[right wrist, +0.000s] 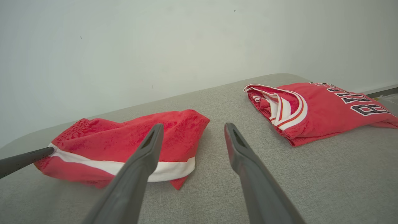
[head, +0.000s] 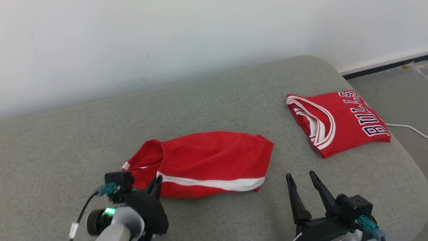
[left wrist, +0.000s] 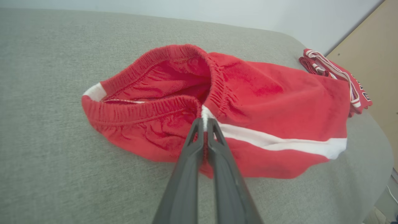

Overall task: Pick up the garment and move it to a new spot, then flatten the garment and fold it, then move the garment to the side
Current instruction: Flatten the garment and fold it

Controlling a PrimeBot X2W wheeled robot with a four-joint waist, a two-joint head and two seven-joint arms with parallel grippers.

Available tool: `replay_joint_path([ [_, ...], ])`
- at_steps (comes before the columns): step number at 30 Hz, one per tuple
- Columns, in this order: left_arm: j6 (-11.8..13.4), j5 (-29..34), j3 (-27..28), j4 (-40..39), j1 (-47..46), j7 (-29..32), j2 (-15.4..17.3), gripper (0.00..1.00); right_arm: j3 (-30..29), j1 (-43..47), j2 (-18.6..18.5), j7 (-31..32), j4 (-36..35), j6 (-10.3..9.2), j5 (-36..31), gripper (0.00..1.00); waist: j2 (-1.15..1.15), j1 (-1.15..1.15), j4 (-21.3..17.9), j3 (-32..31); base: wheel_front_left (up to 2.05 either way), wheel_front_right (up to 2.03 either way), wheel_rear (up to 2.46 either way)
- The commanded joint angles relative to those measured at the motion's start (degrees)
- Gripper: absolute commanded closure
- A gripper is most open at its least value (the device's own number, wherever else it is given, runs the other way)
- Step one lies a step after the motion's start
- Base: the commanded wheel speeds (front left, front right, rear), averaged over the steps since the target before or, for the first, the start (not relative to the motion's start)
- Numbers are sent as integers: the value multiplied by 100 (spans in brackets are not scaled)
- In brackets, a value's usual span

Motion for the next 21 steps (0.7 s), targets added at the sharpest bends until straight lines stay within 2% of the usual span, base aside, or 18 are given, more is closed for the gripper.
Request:
replay_joint_path([
  [1,76,-90,129,-171,295,-156,98,100,-13,79,-1,5,-20,-15,-24,0,0,0,208,-61,0,0,0],
  [7,326,-255,393,-799,1096,-472,356,100,-27,108,-2,61,-60,-15,-55,0,0,0,496,-125,0,0,0],
  [14,558,-285,514,-1084,1500,-642,453,100,15,135,-2,125,-113,-15,-101,0,0,0,642,-180,0,0,0],
  [21,620,-294,519,-1187,1736,-813,435,100,67,172,-2,154,-127,-16,-71,0,0,0,691,-236,0,0,0],
])
